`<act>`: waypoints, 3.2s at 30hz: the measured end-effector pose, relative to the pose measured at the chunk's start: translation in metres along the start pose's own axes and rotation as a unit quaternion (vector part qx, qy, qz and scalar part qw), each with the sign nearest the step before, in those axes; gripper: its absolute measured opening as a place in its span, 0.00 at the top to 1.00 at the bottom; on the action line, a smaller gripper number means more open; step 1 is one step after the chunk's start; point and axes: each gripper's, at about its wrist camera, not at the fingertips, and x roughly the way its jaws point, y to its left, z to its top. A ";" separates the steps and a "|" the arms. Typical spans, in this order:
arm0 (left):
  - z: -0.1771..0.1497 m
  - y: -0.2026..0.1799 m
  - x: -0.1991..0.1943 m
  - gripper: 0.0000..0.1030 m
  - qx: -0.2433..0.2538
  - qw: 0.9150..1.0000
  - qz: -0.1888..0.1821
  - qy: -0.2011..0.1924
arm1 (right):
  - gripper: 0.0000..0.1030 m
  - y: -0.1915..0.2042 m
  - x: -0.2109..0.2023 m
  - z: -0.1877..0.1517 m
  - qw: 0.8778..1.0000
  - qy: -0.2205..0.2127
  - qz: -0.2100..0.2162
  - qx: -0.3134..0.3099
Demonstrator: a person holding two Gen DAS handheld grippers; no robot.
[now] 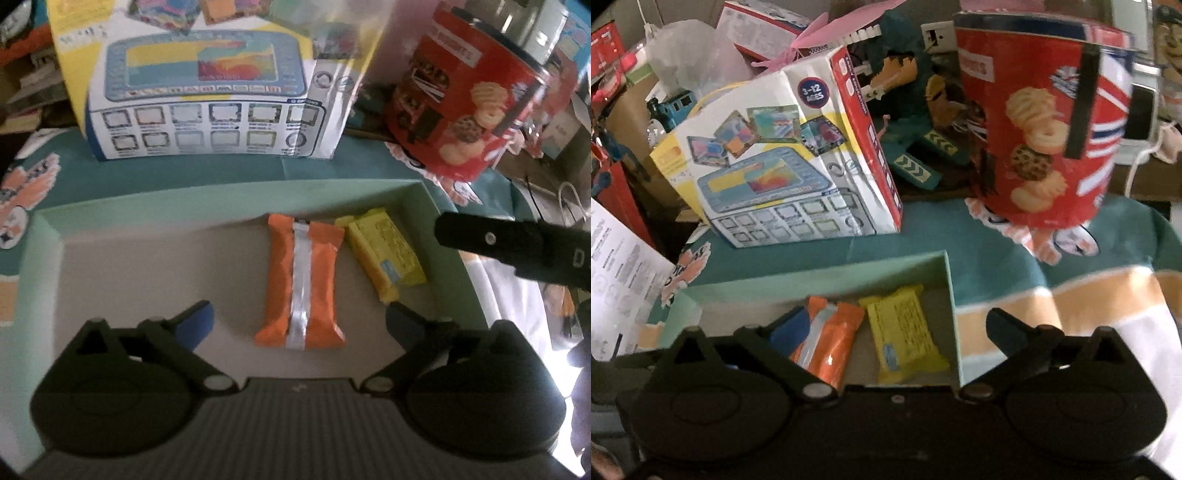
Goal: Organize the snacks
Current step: 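Place orange-silver bar in green box with left tool while right places yellow pack, then grasp the blue packet with left tool while right tool grasps clear cookie bag, then drop blue packet into green box with left tool while right drops cookie bag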
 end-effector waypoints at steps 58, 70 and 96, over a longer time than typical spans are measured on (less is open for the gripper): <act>-0.142 -0.124 -0.026 0.30 0.199 0.978 -0.005 0.055 | 0.71 -0.060 -0.153 -0.249 0.987 0.005 -0.035 0.160; -0.150 -0.122 -0.017 0.64 0.199 0.978 -0.024 0.061 | 0.54 -0.066 -0.139 -0.251 0.984 0.007 -0.020 0.178; -0.077 -0.032 -0.095 0.64 0.077 0.995 -0.041 -0.051 | 0.71 -0.016 -0.134 -0.121 0.993 -0.049 0.012 0.109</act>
